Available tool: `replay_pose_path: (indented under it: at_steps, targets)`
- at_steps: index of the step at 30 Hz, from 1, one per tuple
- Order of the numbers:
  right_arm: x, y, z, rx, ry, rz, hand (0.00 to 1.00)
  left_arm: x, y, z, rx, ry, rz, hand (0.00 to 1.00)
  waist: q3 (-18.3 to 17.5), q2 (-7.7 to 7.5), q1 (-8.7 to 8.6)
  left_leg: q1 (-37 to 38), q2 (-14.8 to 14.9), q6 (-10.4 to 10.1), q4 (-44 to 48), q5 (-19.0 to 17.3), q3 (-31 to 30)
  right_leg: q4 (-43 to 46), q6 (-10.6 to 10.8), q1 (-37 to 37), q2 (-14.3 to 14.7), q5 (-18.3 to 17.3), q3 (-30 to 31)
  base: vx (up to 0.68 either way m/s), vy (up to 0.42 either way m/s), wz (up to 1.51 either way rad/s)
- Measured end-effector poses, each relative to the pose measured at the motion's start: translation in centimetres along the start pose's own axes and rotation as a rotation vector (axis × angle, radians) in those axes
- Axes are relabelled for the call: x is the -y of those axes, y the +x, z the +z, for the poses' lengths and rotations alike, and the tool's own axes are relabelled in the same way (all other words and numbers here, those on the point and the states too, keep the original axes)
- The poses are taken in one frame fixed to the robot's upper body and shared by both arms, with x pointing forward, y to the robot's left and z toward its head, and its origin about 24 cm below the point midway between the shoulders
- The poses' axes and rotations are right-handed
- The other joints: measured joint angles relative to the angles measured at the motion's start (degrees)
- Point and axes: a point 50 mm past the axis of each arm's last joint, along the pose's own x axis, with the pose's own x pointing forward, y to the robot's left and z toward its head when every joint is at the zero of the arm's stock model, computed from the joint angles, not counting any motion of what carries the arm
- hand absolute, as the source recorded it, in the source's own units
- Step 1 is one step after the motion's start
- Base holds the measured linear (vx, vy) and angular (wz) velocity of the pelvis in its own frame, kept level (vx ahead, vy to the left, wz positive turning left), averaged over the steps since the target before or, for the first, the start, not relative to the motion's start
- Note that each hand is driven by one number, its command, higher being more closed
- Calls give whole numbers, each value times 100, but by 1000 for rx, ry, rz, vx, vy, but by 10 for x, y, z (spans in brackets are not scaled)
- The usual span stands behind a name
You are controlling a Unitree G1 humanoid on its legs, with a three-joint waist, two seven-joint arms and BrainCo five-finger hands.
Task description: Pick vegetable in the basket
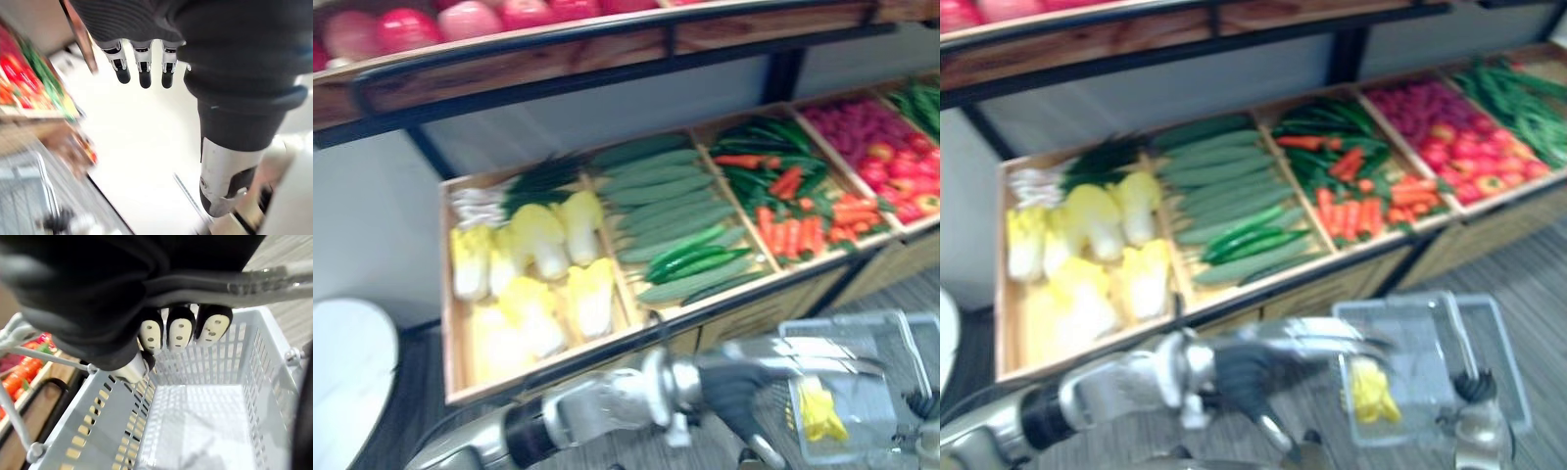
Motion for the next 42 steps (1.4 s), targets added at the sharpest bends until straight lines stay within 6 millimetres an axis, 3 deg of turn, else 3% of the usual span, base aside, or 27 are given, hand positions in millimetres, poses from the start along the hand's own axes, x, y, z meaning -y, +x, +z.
replay_pose_path:
  at_steps: [1,3,5,7,13,16,17,21,23,24,26,27,29,33,38,42]
  targets:
    - [-5,-4,-14,-54,35,-2,100,-8,-10,-4,-44,8,91,0,-70,20,32,-63,-111,43,-134,86,-134,-42,0,15,-55,-23,-112,18,56,81]
    - [-18,-18,-51,-213,138,1,100,-33,-39,-14,-171,60,391,0,-147,-79,69,-178,-381,136,-474,329,-574,-350,65,224,-190,-147,-445,44,48,95]
    - [-28,-27,-72,-325,230,-13,100,-49,-66,-27,-291,111,657,0,-170,-74,120,-279,-429,137,-566,499,-914,-434,61,319,-177,-153,-719,64,8,82]
    - [-38,-35,-85,-409,315,-17,100,-58,-101,-42,-466,178,899,0,-177,-96,171,-399,-430,203,-566,591,-1193,-478,59,402,-131,-174,-915,40,-13,65]
    - [-49,-43,-95,-473,391,-14,100,-58,-199,-71,-937,282,1314,0,-224,-161,157,-485,-436,217,-566,689,-1619,-486,-110,575,-49,-322,-1255,2,-2,35]
    - [-62,-49,-96,-475,401,9,100,-42,-251,-78,-1163,281,1497,0,-352,-264,139,-486,-410,212,-567,687,-1689,-499,-135,604,-11,-370,-1301,14,-13,8]
    - [-71,-53,-95,-478,394,24,100,-28,-276,-80,-1300,273,1582,0,-399,-330,112,-480,-395,210,-567,685,-1705,-533,-138,642,14,-373,-1329,38,-24,5]
    - [-83,-58,-92,-461,380,53,100,12,-317,-85,-1584,203,1652,0,-524,-408,95,-468,-391,174,-568,648,-1690,-611,-138,678,33,-372,-1337,38,-14,-2]
    - [-89,-58,-87,-438,362,72,100,50,-341,-87,-1784,88,1663,0,-567,-403,93,-422,-387,161,-568,609,-1618,-644,-138,685,33,-372,-1274,47,-4,-14]
    - [-90,-58,-86,-434,358,77,100,61,-346,-87,-1837,50,1664,0,-567,-402,94,-394,-384,154,-568,594,-1583,-656,-138,693,33,-372,-1250,50,-8,-20]
    - [-93,-57,-83,-419,334,91,100,104,-356,-87,-2015,-106,1611,0,-588,-386,76,-364,-384,142,-568,552,-1534,-701,-137,705,39,-372,-1210,48,-11,-13]
    - [-93,-57,-82,-415,329,94,100,112,-356,-87,-2051,-135,1579,0,-588,-386,76,-364,-385,136,-568,547,-1532,-706,-137,704,40,-373,-1201,55,-12,-4]
    - [-98,-56,-78,-389,300,119,100,141,-356,-87,-2185,-230,1418,0,-596,-404,59,-352,-380,110,-566,525,-1510,-735,-137,704,56,-372,-1168,57,-14,-7]
    - [-105,-55,-71,-368,264,153,100,163,-355,-84,-2262,-329,1244,0,-595,-423,48,-245,-368,107,-566,508,-1387,-756,-135,708,66,-371,-1021,59,-14,-18]
    - [-110,-53,-65,-339,234,183,100,172,-351,-88,-2241,-453,1186,0,-589,-409,-56,-172,-366,81,-568,474,-1341,-782,-133,712,71,-370,-925,42,-13,-13]
    - [-111,-50,-60,-319,195,224,100,181,-336,-98,-2181,-556,1004,0,-574,-378,-98,-64,-355,43,-571,425,-1211,-783,-135,692,73,-370,-755,22,-8,-21]
